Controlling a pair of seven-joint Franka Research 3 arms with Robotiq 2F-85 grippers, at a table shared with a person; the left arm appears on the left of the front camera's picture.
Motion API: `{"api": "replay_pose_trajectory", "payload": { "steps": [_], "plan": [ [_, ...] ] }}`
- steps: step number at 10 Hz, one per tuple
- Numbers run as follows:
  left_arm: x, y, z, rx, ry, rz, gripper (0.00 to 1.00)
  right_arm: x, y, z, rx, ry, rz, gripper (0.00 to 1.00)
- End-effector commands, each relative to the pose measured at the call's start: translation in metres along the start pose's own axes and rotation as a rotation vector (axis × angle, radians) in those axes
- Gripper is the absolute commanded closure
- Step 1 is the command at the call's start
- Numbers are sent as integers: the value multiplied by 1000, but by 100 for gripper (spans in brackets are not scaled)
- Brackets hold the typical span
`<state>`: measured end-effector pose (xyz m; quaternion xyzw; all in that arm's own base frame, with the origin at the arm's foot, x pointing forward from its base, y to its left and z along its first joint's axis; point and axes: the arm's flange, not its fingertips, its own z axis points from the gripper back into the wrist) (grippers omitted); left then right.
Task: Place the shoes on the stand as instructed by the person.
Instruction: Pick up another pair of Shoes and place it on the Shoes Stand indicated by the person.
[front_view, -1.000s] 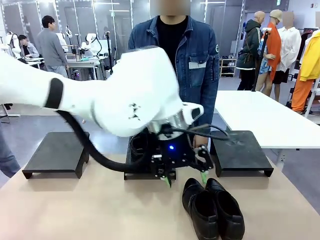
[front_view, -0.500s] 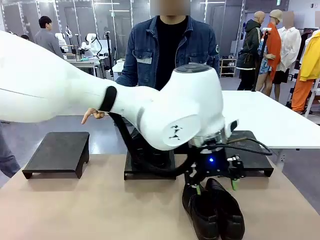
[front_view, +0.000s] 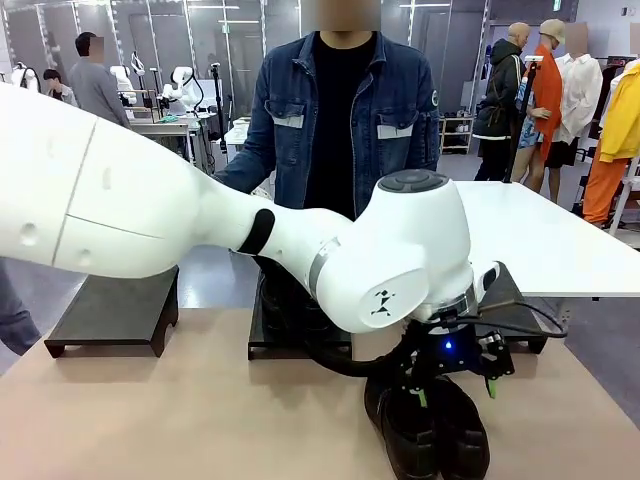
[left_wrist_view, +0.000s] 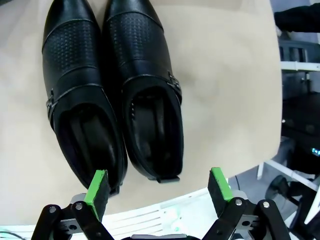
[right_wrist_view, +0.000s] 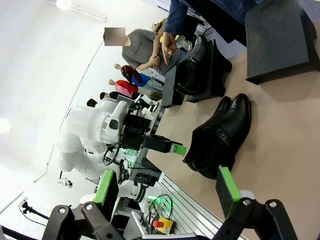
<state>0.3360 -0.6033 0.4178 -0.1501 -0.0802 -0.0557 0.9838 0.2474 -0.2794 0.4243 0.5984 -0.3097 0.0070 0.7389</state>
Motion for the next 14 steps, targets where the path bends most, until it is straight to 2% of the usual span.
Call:
{"api": "replay_pose_trajectory", "payload": {
  "steps": [1,3,5,8,9,10,11,13,14],
  "plan": [
    [8,-3,-13,31,-54,-16,0,-1,1,1,6,-5,6,0],
    [13,5,-33,82,-46,-19,0,-1,1,1,6,-5,6,0],
    [19,8,-52,58,-35,-33,0,-1,1,1,6,-5,6,0],
    [19,10,-68,97,-29,-34,0,-1,1,1,6,-5,6,0],
    [20,12,-70,122,-36,-38,48,-1,1,1,6,-5,6,0],
    [21,15,-72,145,-29,-30,59,-1,1,1,6,-5,6,0],
    [22,18,-74,152,-21,-29,100,-1,1,1,6,-5,6,0],
    [22,19,-75,157,-11,-24,100,-1,1,1,6,-5,6,0],
    [21,19,-76,162,-9,-27,87,-1,1,1,6,-5,6,0]
  ]
}}
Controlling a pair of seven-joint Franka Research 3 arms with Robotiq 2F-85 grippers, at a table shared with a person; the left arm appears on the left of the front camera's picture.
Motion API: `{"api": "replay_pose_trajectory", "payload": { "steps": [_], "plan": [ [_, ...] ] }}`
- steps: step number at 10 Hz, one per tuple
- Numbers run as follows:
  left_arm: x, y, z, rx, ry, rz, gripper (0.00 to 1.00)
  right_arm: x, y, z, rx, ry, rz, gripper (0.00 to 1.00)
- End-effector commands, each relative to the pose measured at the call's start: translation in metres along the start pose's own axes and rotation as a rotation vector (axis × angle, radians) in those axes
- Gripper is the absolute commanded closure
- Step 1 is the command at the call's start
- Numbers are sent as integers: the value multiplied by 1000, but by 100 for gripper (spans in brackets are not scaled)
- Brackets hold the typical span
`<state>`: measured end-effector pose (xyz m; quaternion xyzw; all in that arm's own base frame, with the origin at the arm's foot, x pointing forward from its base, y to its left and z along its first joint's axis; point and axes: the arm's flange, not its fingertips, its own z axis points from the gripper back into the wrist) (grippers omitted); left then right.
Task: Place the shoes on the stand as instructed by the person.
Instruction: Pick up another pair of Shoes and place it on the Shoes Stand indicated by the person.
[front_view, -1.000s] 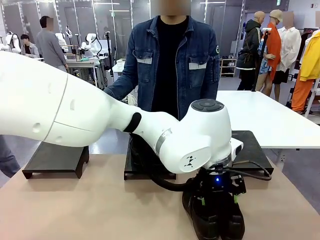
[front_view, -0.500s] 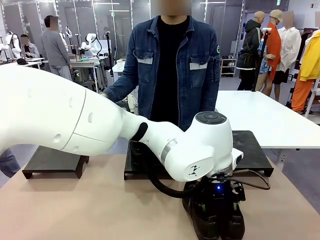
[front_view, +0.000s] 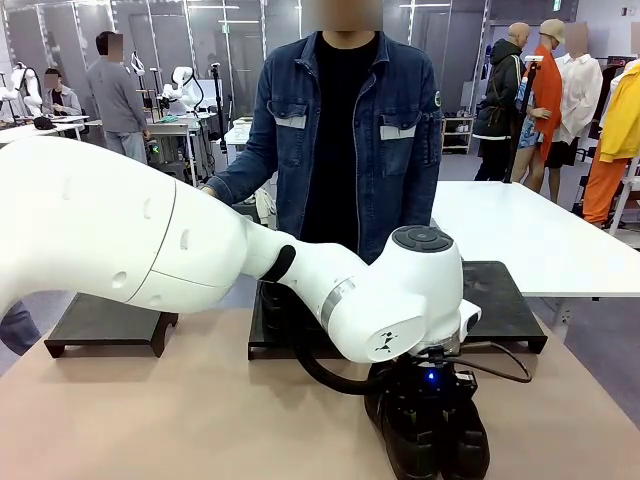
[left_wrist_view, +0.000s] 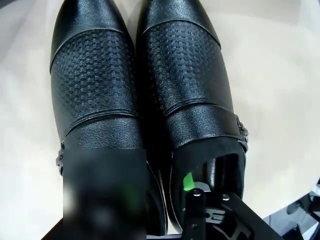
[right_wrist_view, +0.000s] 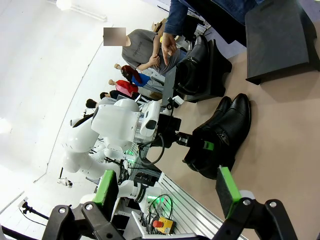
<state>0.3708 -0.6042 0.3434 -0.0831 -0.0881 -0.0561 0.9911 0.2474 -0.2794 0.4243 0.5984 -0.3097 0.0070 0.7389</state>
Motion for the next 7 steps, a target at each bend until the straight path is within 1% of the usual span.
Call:
{"api": "replay_pose_trajectory", "payload": {
  "steps": [1,2,5,7],
  "plan": [
    [-1,-7,-2,27,3,-15,97,-1,1,1,6,-5,6,0],
    [-2,-6,-3,34,3,-15,100,-1,1,1,6,-5,6,0],
    [0,-7,7,68,-36,3,100,-1,1,1,6,-5,6,0],
    [3,-10,32,72,-21,0,100,-1,1,1,6,-5,6,0]
  ]
}}
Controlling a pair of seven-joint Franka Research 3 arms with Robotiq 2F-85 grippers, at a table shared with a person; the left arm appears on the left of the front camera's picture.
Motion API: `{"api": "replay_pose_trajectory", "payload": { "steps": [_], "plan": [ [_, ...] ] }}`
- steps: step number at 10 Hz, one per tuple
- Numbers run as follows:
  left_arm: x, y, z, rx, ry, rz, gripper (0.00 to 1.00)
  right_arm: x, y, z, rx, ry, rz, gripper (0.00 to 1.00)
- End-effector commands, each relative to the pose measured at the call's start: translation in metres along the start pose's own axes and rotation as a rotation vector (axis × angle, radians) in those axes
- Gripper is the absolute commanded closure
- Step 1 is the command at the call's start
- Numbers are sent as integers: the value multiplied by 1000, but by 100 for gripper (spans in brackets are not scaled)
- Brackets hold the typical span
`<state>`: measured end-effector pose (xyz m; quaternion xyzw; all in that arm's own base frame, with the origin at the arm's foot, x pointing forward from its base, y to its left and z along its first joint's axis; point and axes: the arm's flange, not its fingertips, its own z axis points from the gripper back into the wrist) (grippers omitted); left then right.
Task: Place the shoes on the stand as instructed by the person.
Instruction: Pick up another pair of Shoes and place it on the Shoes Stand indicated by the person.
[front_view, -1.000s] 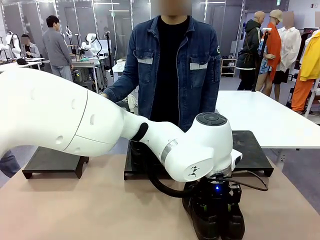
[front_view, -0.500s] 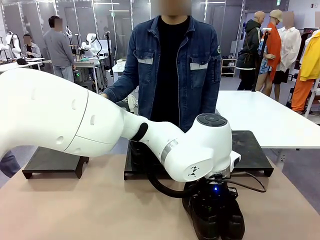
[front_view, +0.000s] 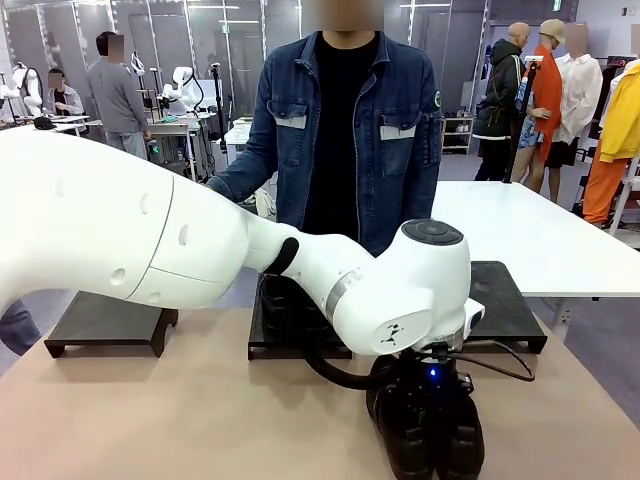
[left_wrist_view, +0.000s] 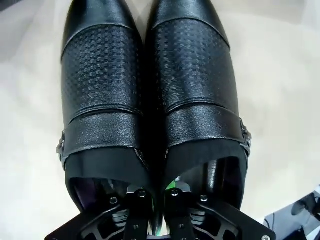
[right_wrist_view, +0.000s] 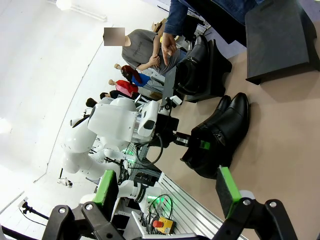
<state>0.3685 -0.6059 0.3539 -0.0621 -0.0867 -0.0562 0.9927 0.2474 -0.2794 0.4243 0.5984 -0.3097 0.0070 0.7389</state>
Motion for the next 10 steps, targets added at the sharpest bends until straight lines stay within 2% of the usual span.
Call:
{"api": "replay_pose_trajectory", "payload": {
  "steps": [1,4,5,6,8,10],
  "plan": [
    [3,-7,39,52,1,-5,100,-1,1,1,6,-5,6,0],
    [1,4,98,63,-18,-87,100,-1,1,1,6,-5,6,0],
    [2,16,113,46,-2,-97,100,-1,1,1,6,-5,6,0],
    [4,31,127,62,-34,-133,100,-1,1,1,6,-5,6,0],
    [7,78,157,26,-46,-191,100,-1,1,1,6,-5,6,0],
    [7,145,189,-31,-53,-233,100,-1,1,1,6,-5,6,0]
  ]
}}
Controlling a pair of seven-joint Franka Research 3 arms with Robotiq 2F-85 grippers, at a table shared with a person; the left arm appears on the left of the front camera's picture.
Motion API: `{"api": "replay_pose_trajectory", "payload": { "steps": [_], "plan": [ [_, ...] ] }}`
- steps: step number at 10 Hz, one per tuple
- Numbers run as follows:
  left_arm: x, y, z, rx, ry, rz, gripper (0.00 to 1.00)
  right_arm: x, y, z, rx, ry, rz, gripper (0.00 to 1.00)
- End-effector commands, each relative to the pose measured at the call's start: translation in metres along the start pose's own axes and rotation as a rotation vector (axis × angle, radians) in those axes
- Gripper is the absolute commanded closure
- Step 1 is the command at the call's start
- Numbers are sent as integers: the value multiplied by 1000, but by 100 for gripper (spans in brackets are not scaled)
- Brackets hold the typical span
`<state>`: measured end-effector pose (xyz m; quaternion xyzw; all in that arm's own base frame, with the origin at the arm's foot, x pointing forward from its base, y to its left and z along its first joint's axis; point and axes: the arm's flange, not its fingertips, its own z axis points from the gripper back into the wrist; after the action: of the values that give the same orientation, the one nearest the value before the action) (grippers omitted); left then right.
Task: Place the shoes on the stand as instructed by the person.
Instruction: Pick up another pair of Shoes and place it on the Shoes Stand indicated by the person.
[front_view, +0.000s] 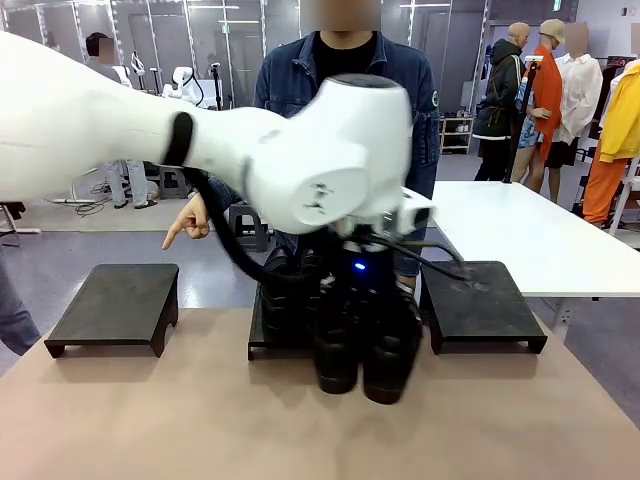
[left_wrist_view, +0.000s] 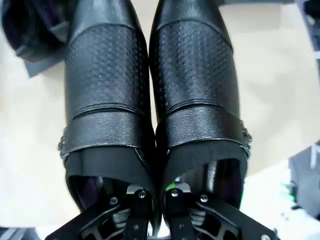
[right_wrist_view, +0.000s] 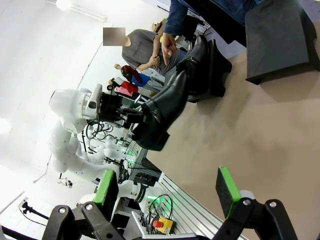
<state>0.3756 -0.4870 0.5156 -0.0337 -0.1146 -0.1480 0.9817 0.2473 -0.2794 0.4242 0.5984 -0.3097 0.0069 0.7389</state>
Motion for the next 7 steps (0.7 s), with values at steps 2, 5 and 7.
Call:
{"api": "replay_pose_trajectory", "payload": {
  "steps": [2,5,7],
  "plan": [
    [-43,126,44,-147,-51,-83,100,-1,1,1,6,-5,6,0],
    [-69,232,61,-142,-88,-58,100,-1,1,1,6,-5,6,0],
    [-92,287,64,-139,-123,-19,100,-1,1,1,6,-5,6,0]
  ]
}}
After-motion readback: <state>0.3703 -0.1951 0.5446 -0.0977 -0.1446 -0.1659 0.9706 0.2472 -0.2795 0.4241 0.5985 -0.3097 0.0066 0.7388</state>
